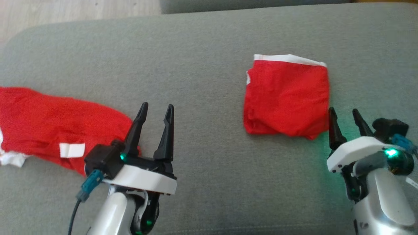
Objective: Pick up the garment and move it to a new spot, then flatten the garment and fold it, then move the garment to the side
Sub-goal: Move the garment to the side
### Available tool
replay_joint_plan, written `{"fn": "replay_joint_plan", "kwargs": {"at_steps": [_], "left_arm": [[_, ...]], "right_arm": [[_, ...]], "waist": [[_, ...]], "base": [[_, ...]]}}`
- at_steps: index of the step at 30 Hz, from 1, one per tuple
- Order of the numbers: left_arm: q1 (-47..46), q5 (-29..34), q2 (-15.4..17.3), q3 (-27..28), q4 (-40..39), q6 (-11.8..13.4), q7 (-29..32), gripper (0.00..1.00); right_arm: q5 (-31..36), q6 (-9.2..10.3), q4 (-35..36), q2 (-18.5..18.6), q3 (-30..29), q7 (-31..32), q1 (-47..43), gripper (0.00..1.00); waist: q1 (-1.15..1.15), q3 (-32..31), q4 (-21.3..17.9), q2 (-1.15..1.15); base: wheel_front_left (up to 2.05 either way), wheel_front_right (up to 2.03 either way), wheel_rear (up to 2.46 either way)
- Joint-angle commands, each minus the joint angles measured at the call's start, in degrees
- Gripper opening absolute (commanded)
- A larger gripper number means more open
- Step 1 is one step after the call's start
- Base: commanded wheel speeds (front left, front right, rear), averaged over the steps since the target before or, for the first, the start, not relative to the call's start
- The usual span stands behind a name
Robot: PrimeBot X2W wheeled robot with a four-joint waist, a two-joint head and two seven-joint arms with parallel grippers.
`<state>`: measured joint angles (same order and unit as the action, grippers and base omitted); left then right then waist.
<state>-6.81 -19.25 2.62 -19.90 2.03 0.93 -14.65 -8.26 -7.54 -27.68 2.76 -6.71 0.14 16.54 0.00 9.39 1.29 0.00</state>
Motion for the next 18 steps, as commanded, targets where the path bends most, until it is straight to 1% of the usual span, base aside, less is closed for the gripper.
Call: {"fn": "replay_joint_plan", "kwargs": {"at_steps": [1, 5, 11, 13, 18], "left_arm": [[-2.6, 0.2, 0.3, 1.3, -1.7, -0.2, -0.3, 1.00], [-3.1, 0.1, 0.3, 1.0, -1.5, -0.1, -0.3, 1.00], [-3.5, 0.3, 0.3, 0.6, -1.3, -0.2, -0.3, 1.00], [-3.5, 0.3, 0.3, 0.6, -1.4, -0.2, -0.3, 1.00], [-3.8, 0.5, 0.3, 0.5, -1.3, -0.2, -0.3, 1.00]], "right_arm": [[-0.7, 0.05, 0.1, 0.1, 0.8, 1.0, 2.5, 1.00], [-1.4, 0.05, -3.9, 0.1, 0.5, 2.6, 5.2, 1.00], [-6.8, 0.05, -9.4, 0.1, 1.6, 2.8, 9.4, 1.00], [-7.2, 0.05, -10.3, 0.1, 1.7, 2.6, 10.2, 1.00], [-7.7, 0.05, -16.0, 0.1, 2.6, 1.3, 13.6, 1.00]], "waist": [[0.00, 1.1, 1.5, 0.00], [0.00, 2.1, 2.7, 0.00], [0.00, 3.5, 3.8, 0.00], [0.00, 3.7, 3.8, 0.00], [0.00, 4.6, 3.9, 0.00]], "base": [[0.00, 0.00, 0.00], [0.00, 0.00, 0.00], [0.00, 0.00, 0.00], [0.00, 0.00, 0.00], [0.00, 0.00, 0.00]]}}
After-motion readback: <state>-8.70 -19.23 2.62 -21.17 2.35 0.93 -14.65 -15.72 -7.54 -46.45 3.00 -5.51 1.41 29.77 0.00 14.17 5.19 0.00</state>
